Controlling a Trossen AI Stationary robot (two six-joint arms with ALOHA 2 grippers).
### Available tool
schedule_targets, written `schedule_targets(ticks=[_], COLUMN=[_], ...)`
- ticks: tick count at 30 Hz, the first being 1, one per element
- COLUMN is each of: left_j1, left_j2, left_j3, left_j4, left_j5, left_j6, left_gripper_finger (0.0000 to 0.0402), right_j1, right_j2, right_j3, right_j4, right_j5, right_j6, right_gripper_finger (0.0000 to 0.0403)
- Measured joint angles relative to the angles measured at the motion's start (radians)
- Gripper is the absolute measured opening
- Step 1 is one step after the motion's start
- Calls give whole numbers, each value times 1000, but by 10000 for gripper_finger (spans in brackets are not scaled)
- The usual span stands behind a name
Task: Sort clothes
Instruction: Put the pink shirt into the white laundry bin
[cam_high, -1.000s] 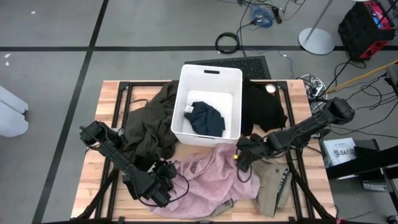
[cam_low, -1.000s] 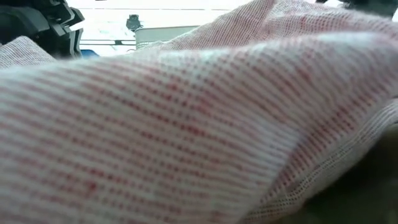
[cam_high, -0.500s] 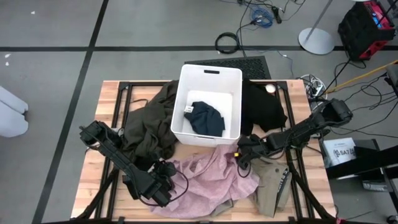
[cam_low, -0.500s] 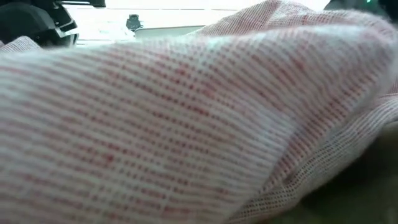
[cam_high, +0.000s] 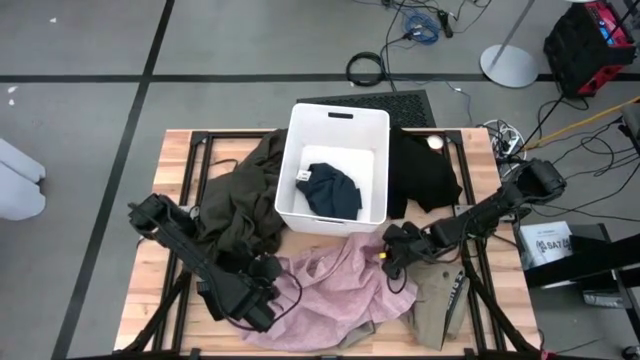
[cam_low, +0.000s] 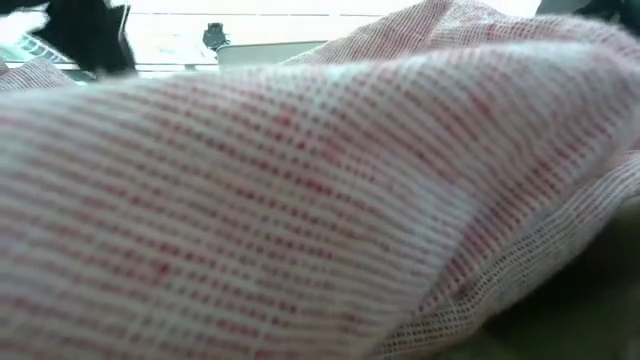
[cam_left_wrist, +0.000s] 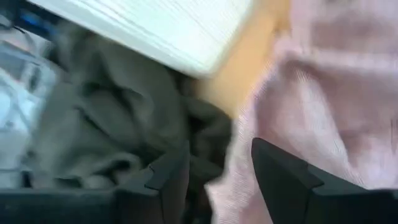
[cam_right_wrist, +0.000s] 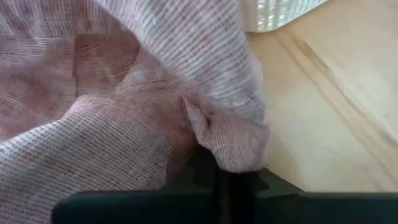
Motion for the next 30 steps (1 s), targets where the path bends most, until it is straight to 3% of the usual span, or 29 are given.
schedule_targets(ticks=[6, 13, 20, 30], left_j1=[-69, -107, -152, -168], left_j2=[0, -28, -114, -133], left_j3=[94, 126, 127, 126], left_j4=[-137, -142, -144, -142], left_j5=[-186, -243, -348, -392], left_j6=[-96, -125, -200, -203], left_gripper_finger=[185, 185, 185, 185], right_j1=[24, 79, 149, 167], right_j2=[-69, -242, -341, -340], right_j3=[0, 75, 197, 209], right_j4=[-14, -145, -240, -176], right_j5=[129, 280, 217, 201], right_j6=[-4, -67, -103, -138], right_gripper_finger=[3, 3, 5, 34])
